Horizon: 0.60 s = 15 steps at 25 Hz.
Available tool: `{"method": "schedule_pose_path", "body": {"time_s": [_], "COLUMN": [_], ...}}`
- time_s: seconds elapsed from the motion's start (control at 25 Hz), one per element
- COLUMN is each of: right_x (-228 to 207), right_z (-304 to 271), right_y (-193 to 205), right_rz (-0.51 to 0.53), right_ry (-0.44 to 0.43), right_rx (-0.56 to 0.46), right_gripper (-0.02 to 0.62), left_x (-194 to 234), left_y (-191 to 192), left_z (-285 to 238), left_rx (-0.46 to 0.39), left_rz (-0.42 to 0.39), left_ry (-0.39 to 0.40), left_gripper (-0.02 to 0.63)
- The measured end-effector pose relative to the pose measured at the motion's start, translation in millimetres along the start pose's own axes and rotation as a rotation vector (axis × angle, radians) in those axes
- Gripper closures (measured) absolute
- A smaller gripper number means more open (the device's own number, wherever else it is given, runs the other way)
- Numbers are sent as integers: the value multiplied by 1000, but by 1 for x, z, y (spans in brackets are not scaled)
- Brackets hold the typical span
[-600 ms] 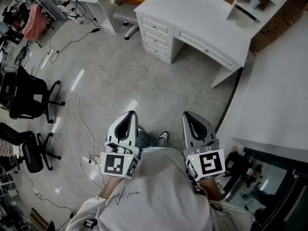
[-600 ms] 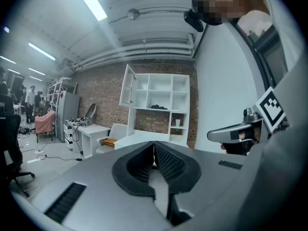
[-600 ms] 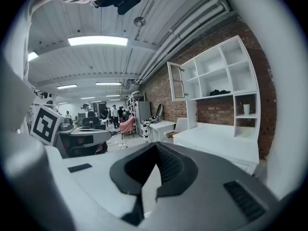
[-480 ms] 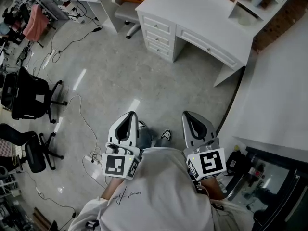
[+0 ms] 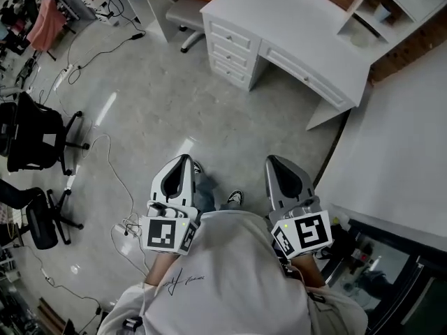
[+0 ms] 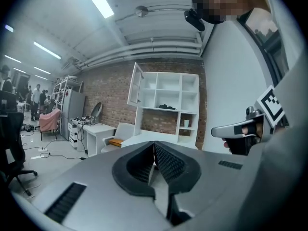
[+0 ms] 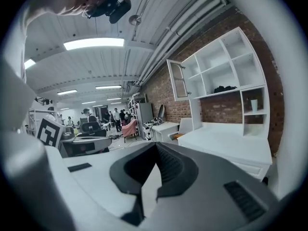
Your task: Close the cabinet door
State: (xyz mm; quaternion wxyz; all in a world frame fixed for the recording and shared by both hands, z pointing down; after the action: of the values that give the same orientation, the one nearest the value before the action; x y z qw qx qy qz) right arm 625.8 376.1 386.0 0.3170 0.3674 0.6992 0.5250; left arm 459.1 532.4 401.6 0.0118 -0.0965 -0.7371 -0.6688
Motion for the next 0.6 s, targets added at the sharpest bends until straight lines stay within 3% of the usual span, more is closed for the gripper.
{"method": "schedule_pose_path", "body": {"time_s": [0.32, 0.6], "right_x": [40, 99], "right_z": [-77, -147], "right_y": [-32, -58], "right_rz": [46, 86], "right_ry": [-50, -103], "right_rx": [-10, -10], "right_gripper": [571, 571], "left_x": [85, 160], "left_y": [-19, -36], "left_z": [-14, -18], "left_rx": [-26, -22], "left_rz": [15, 9], "left_ry": [-37, -54], "left_gripper": [591, 591]}}
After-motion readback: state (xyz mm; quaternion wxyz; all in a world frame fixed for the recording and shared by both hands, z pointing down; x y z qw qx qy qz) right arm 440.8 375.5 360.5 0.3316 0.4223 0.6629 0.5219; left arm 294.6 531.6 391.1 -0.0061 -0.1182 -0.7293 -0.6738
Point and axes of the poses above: the fingertips, and each gripper's own axes: z backward along the fingers, x to its left, y out of its underside, the point moved 7 cm from there along z, backward along the fingers, and after that the axes turned 15 degrees about y, right-handed, at the moved point
